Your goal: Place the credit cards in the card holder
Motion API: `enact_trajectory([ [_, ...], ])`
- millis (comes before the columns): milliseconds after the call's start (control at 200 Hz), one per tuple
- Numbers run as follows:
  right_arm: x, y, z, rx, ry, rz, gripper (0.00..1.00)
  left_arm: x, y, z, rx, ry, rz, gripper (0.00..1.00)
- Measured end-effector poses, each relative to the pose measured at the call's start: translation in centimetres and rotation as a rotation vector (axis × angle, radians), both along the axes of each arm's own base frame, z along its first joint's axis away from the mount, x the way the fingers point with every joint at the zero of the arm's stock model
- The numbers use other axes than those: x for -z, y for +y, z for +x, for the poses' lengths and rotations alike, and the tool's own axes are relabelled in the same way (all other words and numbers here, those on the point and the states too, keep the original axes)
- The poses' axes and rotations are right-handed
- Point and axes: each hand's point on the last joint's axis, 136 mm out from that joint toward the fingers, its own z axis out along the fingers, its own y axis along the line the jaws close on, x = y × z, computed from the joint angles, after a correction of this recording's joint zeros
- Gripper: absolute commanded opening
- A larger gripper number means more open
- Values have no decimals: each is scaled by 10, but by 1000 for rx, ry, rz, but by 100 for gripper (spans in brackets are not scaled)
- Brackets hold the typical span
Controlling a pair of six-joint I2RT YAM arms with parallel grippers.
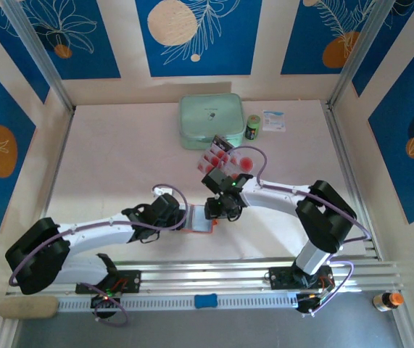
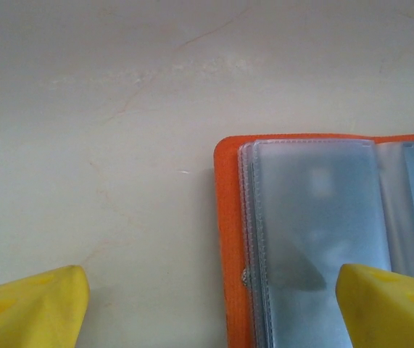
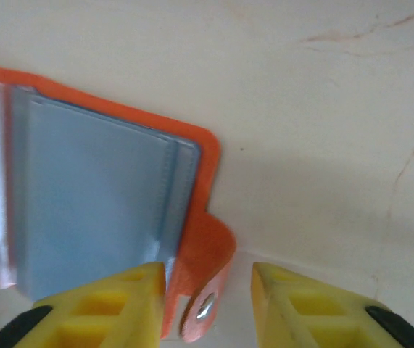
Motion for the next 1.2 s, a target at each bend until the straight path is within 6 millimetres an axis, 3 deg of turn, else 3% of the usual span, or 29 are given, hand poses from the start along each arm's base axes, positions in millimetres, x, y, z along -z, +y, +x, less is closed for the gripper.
enact_trajectory([
  [70,5,-4,-1,-3,5,-19,10,-1,-1,1,0,-2,-2,88],
  [150,9,-8,-3,-7,5,-37,5,-3,-2,2,0,-5,-6,88],
  [515,8,-31,-4,29,0,-58,3,8,0,0,0,21,24,88],
  [735,1,-37,-1,29,-17,-49,39,13,-1,-1,5,35,30,88],
  [900,-30,-45,15,40,-68,0,45,12,-3,0,5,30,24,88],
  [1070,-88,-48,67,73,-207,90,45,12,-4,1,6,27,16,89],
  [1200,-114,-52,96,52,-273,99,39,12,-4,1,6,28,16,89],
])
